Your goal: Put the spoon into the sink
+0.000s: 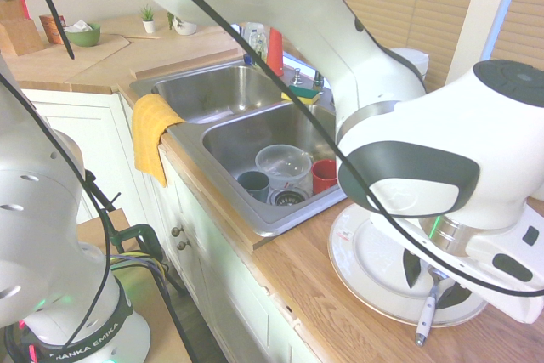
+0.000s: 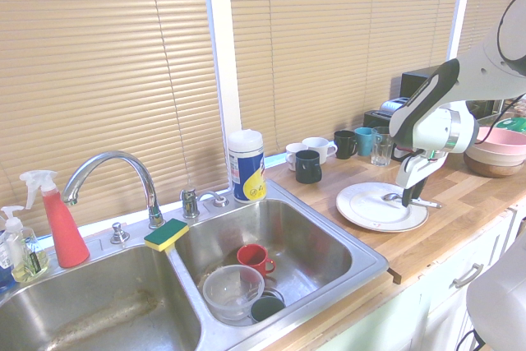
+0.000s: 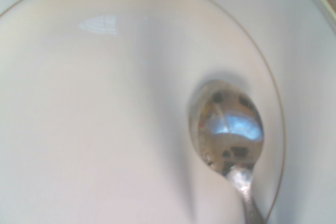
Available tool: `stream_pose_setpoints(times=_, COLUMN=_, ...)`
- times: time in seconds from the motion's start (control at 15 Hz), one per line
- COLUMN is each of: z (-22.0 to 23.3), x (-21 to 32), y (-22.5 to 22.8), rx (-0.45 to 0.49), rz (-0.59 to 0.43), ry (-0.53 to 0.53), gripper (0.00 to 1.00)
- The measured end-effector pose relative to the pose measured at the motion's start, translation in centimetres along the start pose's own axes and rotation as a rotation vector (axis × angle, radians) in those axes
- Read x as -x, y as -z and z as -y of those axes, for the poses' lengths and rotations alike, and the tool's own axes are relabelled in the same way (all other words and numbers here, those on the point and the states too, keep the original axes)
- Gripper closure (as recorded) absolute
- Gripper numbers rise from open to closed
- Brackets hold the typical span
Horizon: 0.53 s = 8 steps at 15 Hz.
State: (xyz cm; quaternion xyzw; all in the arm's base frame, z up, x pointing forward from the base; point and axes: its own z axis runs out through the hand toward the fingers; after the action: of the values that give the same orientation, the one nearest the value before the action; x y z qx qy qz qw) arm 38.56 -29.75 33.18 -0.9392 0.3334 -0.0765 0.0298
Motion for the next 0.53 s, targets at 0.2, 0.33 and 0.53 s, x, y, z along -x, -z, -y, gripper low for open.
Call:
stream_pose_setpoints(times=0.2, z=-0.04, x=-0.30, y=-0.13, rx=-0.003, rz=0.000, ry=0.001, gripper=1.00)
stream_pose_setpoints(times=0.33, z=-0.05, x=-0.42, y=-0.23, rx=-0.002, rz=0.001, ry=0.002, gripper=1.00)
stream_pose_setpoints(times=0.53, z=0.08, x=-0.60, y=-0.23, rx=-0.003, rz=-0.001, ry=0.005, gripper=1.00)
